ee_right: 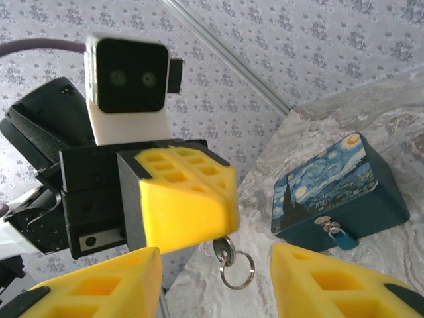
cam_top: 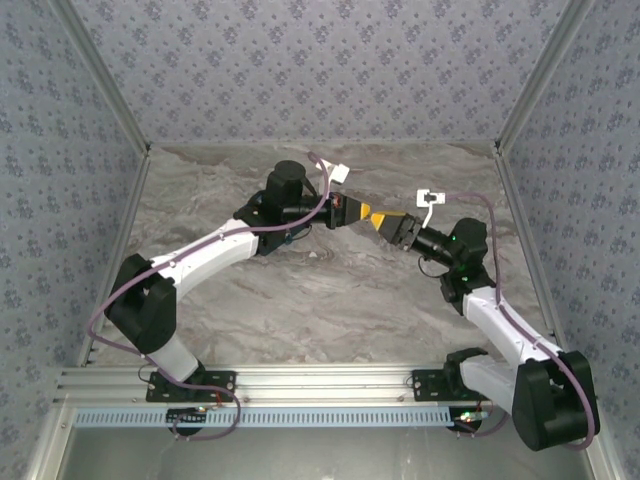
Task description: Unlock a padlock with a key
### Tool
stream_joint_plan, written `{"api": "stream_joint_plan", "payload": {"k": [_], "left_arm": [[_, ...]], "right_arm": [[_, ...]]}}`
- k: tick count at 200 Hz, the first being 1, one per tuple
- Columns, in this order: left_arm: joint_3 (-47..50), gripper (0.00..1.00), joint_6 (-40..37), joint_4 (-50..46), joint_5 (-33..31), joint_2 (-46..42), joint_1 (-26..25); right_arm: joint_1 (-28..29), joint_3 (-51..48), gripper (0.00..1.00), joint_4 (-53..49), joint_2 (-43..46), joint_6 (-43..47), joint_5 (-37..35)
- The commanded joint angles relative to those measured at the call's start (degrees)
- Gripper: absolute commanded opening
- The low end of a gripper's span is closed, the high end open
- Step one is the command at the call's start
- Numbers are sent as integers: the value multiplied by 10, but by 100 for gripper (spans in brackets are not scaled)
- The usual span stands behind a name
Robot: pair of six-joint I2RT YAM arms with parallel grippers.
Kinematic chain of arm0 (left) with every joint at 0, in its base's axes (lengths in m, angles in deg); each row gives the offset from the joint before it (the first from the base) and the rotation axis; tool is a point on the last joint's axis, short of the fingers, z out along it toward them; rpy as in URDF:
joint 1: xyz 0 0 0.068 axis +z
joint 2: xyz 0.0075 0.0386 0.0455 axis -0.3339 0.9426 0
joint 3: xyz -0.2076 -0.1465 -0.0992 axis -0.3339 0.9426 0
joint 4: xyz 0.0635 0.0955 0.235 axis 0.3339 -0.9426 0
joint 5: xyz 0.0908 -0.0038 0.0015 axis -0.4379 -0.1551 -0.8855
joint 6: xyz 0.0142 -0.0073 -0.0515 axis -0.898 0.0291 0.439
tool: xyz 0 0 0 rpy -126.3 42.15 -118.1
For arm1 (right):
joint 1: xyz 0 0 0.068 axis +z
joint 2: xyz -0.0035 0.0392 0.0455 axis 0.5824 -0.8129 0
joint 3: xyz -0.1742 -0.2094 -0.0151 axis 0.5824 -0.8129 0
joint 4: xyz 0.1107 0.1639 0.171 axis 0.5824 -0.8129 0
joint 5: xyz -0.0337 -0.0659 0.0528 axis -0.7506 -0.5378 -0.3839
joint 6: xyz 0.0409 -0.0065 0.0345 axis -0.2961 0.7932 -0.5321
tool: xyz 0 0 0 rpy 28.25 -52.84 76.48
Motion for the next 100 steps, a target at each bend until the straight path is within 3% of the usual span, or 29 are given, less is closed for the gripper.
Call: {"api": "stream_joint_plan", "payload": {"k": [1,100], "left_arm": [[-11,0,16,39,17,-13,-1],[-5,0,29,58,15,-7,-1]], "right_arm": [[12,18,47,21,-6,13,7],[24,16,35,17,-13,14,-20]]}}
